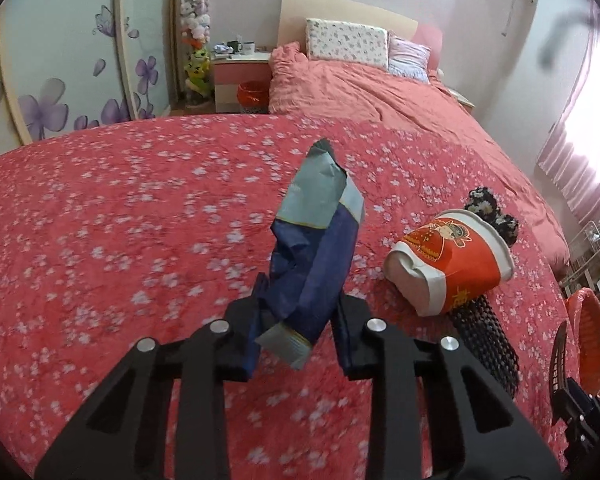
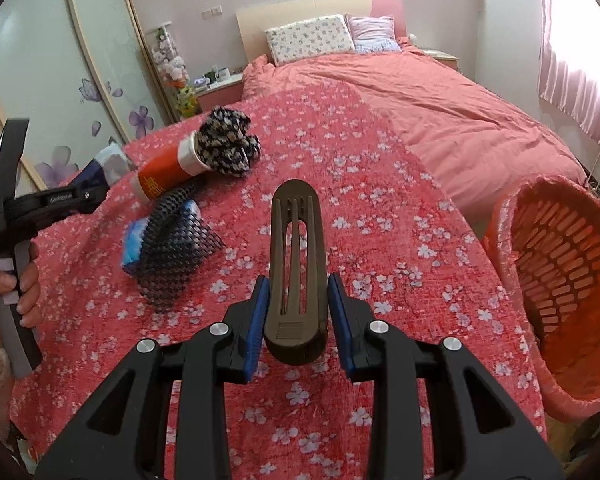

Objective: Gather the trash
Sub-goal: 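Carry the hair clip and blue sock over the basket and open both tools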

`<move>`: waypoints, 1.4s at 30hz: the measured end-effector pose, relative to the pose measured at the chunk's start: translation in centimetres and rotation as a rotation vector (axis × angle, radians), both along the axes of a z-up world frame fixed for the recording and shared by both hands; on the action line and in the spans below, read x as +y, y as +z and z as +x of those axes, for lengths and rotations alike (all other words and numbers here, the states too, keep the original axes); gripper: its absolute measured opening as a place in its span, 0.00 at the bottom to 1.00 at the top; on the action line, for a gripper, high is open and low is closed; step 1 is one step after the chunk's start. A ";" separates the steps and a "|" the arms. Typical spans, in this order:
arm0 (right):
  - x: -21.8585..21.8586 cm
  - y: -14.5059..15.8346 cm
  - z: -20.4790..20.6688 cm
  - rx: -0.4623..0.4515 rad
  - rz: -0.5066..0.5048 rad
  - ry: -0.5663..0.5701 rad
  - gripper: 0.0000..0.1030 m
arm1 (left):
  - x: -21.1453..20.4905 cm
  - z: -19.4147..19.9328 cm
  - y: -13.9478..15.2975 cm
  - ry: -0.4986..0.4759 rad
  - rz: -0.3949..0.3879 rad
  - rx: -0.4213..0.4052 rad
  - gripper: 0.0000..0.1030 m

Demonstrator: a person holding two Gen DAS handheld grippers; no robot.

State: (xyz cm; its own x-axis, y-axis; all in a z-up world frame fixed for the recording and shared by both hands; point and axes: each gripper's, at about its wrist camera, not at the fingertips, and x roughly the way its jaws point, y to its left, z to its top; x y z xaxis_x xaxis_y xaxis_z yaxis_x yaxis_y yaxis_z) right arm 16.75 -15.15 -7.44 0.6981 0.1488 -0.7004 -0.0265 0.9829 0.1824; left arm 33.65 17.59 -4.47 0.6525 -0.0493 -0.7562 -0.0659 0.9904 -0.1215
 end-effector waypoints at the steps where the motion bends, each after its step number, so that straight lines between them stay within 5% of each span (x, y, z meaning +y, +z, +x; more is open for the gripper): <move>1: -0.1 0.4 -0.2 -0.010 0.003 -0.003 0.30 | 0.2 -0.6 0.4 0.007 -0.003 -0.007 0.29; 17: -2.1 5.4 -4.3 -0.164 0.016 -0.072 0.30 | -3.0 -9.6 7.1 -0.049 -0.028 -0.132 0.30; 28: -5.6 7.2 -7.2 -0.261 0.029 -0.160 0.30 | -10.9 -13.8 9.1 -0.206 -0.054 -0.179 0.31; 42: -12.6 6.5 -8.9 -0.286 0.059 -0.312 0.30 | -22.8 -15.1 8.1 -0.422 -0.103 -0.175 0.30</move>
